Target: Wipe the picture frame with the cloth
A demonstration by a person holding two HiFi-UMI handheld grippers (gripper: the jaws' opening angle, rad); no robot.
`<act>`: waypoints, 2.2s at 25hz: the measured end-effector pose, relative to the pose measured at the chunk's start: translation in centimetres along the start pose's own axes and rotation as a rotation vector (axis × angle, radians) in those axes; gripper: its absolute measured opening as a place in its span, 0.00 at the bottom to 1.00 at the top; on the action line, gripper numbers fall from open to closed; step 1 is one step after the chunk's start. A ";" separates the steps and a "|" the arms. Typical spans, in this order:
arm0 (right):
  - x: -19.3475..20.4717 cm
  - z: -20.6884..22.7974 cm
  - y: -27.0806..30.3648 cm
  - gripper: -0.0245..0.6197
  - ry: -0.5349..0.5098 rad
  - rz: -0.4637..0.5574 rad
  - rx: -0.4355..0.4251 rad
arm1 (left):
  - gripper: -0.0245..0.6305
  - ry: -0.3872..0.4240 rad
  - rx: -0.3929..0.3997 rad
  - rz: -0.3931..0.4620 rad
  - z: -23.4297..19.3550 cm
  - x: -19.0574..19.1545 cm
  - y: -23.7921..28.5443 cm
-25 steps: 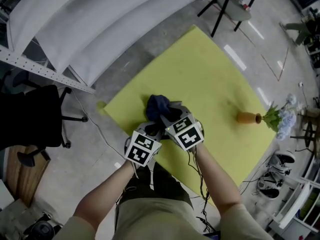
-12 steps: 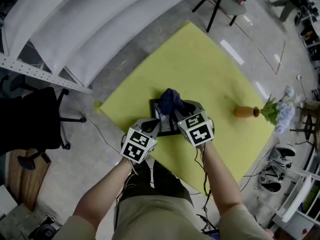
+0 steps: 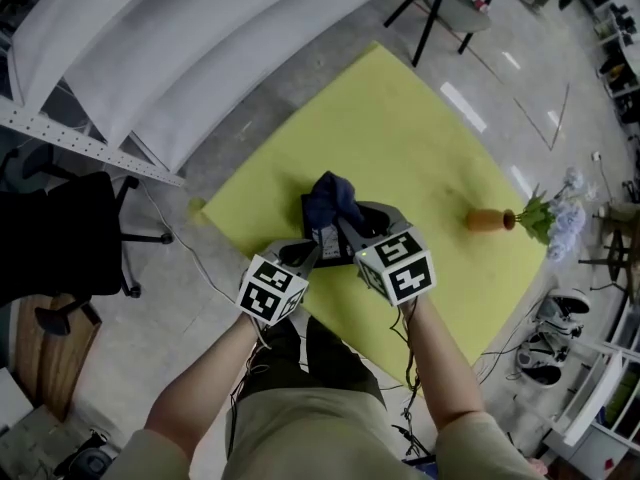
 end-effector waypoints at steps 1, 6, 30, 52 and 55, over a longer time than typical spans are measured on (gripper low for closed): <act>-0.4 -0.9 0.5 0.20 -0.014 0.001 -0.023 | 0.05 0.002 0.006 -0.008 0.2 0.4 -0.1; 0.9 -4.7 4.0 0.20 -0.053 -0.064 -0.119 | 0.05 -0.004 -0.002 -0.008 0.3 1.1 -0.2; 3.8 -2.1 -1.8 0.19 0.013 -0.098 0.042 | 0.05 -0.076 0.051 0.011 0.9 2.2 -1.9; 11.3 -2.5 -3.5 0.19 0.180 -0.223 0.091 | 0.05 -0.130 0.030 0.010 1.2 3.6 -1.5; 13.2 -0.7 -5.8 0.19 0.220 -0.257 0.145 | 0.05 -0.148 -0.001 0.001 1.1 3.6 -1.6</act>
Point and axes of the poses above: the fingertips, and each gripper's own axes: y forward along the fingers, z to its right, x out of its underside, the point moved 1 cm from there along -y, backward along the fingers, and after that the axes turned 14 degrees about -y, right-handed, at the moved point
